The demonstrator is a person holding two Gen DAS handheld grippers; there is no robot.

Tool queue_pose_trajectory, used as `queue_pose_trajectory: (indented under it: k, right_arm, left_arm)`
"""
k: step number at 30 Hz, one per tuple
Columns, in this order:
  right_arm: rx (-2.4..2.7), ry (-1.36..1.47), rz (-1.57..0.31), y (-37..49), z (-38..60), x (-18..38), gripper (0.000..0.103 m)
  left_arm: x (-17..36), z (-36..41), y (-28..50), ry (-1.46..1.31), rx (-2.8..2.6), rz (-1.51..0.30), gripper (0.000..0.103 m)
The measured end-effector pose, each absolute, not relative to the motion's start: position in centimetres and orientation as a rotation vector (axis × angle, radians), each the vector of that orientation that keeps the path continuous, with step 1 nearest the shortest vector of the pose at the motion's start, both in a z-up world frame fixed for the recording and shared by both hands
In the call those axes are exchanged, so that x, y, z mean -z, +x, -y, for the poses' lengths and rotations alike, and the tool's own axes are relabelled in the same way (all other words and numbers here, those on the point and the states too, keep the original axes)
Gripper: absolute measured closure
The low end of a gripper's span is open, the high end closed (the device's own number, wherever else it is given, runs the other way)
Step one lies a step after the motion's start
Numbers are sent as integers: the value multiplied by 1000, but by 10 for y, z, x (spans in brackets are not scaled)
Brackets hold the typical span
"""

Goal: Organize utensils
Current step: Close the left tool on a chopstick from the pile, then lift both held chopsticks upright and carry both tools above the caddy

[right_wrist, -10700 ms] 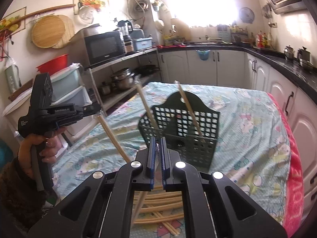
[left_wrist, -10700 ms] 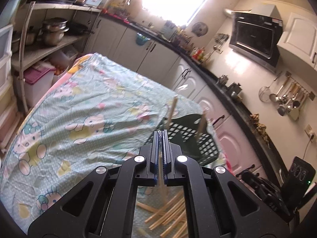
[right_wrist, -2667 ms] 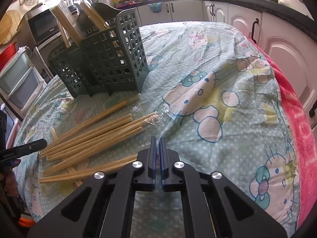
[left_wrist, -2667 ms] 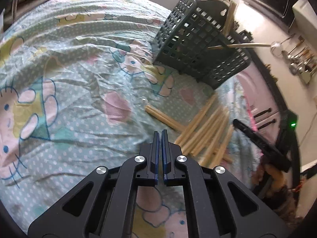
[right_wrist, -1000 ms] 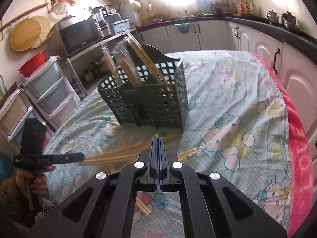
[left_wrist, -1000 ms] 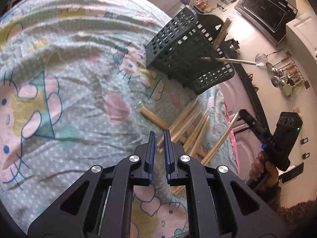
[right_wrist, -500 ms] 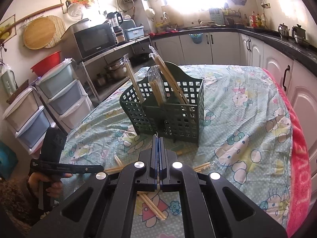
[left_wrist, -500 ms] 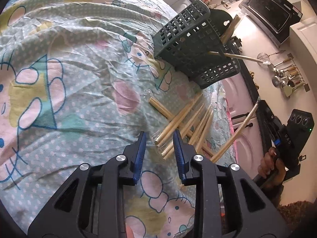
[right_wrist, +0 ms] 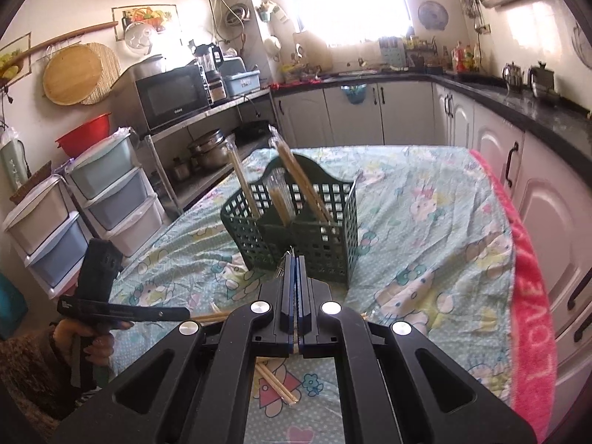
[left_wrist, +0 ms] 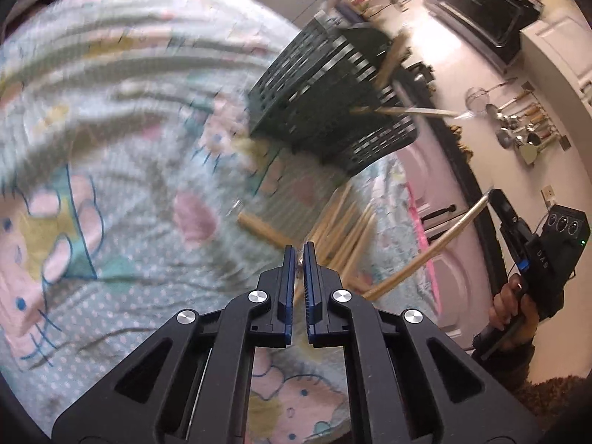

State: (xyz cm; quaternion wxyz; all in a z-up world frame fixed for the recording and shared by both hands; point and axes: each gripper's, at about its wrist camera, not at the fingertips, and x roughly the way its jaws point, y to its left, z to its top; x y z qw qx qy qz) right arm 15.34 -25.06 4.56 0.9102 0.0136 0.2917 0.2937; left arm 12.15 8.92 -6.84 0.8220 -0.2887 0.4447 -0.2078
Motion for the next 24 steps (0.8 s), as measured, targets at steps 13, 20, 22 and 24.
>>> queue_pose_trajectory:
  k: [13, 20, 22, 24]
  right_arm:
    - [-584, -12, -429, 135, 246, -112, 102]
    - [-572, -19, -331, 135, 247, -151, 102]
    - [-576, -25, -308, 136, 245, -160, 102]
    - [-583, -28, -283, 137, 243, -170, 102]
  left_arm:
    - [-35, -58, 131, -506, 584, -720, 103]
    - [-89, -43, 136, -477, 683, -634, 103]
    - [-106, -41, 137, -475, 710, -607, 103]
    - [-125, -40, 138, -468, 731, -575, 103]
